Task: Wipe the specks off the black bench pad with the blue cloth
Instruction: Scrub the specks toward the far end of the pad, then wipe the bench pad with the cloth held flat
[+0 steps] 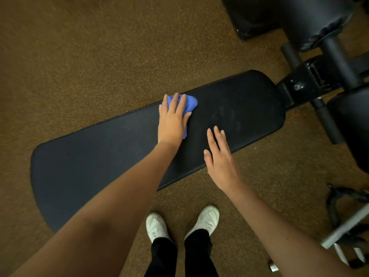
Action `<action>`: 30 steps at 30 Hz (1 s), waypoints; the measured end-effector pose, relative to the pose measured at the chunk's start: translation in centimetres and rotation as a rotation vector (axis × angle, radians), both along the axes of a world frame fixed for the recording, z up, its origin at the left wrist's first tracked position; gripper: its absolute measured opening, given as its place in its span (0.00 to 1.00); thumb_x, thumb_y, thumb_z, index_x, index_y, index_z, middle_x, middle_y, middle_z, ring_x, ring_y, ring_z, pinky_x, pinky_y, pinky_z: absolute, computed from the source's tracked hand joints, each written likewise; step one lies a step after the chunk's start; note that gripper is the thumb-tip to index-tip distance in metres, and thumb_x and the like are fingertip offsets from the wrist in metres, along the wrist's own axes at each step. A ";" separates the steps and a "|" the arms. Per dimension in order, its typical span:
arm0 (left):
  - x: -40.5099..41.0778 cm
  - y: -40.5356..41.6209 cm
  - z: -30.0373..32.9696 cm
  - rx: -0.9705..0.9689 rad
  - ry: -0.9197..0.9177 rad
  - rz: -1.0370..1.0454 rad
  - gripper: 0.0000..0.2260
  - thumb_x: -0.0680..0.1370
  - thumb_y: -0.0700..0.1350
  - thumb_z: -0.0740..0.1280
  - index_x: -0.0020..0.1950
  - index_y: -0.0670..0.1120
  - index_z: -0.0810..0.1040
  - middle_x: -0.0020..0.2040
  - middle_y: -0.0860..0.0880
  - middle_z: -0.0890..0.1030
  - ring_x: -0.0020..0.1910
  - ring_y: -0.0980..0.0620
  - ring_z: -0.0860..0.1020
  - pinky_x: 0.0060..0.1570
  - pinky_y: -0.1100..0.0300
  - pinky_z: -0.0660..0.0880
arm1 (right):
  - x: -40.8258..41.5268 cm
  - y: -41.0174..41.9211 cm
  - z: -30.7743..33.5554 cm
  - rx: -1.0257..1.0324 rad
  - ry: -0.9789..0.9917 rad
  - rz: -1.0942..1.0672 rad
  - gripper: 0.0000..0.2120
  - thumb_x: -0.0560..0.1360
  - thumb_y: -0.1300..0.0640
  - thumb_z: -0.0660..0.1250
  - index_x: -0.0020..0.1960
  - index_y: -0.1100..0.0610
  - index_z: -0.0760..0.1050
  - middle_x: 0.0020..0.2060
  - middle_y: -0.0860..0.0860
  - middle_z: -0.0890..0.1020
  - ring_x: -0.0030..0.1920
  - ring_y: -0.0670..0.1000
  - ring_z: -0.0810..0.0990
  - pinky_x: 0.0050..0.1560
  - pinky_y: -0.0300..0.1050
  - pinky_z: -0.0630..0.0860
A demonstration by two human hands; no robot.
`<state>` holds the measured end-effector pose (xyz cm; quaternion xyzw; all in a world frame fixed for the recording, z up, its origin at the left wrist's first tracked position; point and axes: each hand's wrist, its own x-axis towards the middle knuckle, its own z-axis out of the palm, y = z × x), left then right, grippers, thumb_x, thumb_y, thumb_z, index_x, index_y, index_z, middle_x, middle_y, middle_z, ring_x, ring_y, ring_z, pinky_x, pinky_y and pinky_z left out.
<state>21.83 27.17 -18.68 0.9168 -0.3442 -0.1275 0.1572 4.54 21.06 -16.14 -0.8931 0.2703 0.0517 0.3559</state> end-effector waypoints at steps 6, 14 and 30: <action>-3.6 2.5 -0.1 0.042 -0.038 -0.171 0.23 0.79 0.52 0.51 0.72 0.43 0.65 0.70 0.41 0.68 0.71 0.36 0.62 0.67 0.42 0.63 | -0.8 -0.8 -0.1 -0.050 0.021 -0.031 0.27 0.80 0.55 0.55 0.76 0.54 0.48 0.76 0.53 0.49 0.74 0.50 0.40 0.71 0.52 0.58; -2.2 0.7 0.6 -0.044 0.062 0.128 0.22 0.81 0.51 0.53 0.73 0.44 0.63 0.73 0.42 0.63 0.74 0.38 0.53 0.71 0.42 0.56 | -1.2 -1.8 0.1 -0.025 0.043 -0.012 0.28 0.81 0.54 0.54 0.77 0.53 0.46 0.77 0.51 0.46 0.75 0.52 0.41 0.71 0.54 0.61; -7.4 1.1 4.0 -0.407 0.297 0.258 0.21 0.82 0.47 0.47 0.73 0.41 0.62 0.74 0.45 0.61 0.72 0.58 0.57 0.68 0.74 0.49 | 0.2 -0.5 0.7 -0.204 -0.042 0.162 0.33 0.75 0.55 0.64 0.75 0.61 0.54 0.74 0.63 0.53 0.74 0.64 0.50 0.69 0.61 0.57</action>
